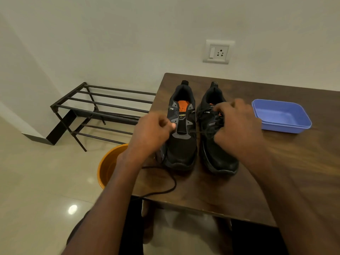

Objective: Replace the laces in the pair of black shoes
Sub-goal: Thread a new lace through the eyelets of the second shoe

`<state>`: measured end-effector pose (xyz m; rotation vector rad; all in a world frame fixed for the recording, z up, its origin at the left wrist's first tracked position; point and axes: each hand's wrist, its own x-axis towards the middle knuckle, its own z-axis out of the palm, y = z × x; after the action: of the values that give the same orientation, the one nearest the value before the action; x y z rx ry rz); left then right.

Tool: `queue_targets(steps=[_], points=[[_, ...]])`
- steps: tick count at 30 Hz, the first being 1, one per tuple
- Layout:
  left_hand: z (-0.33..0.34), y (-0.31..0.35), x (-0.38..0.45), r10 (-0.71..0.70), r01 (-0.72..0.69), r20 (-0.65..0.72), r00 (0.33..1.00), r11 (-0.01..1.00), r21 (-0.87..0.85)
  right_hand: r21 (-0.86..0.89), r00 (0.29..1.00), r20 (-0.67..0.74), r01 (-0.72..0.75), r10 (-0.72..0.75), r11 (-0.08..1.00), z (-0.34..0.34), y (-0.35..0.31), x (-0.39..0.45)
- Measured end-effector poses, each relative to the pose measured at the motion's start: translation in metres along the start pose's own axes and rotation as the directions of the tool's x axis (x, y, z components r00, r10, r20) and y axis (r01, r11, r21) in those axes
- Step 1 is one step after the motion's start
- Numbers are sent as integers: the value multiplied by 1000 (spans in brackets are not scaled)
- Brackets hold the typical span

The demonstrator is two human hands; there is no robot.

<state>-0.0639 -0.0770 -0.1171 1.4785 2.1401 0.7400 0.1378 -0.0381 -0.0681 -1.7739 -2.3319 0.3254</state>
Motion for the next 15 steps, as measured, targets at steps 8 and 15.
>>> queue_targets(steps=[8, 15], points=[[12, -7, 3, 19, -17, 39, 999, 999, -43, -33, 990, 89, 112, -109, 993, 51, -31, 10], [12, 1, 3, 100, -106, -97, 990, 993, -55, 375, 959, 276, -47, -63, 926, 19, -11, 7]])
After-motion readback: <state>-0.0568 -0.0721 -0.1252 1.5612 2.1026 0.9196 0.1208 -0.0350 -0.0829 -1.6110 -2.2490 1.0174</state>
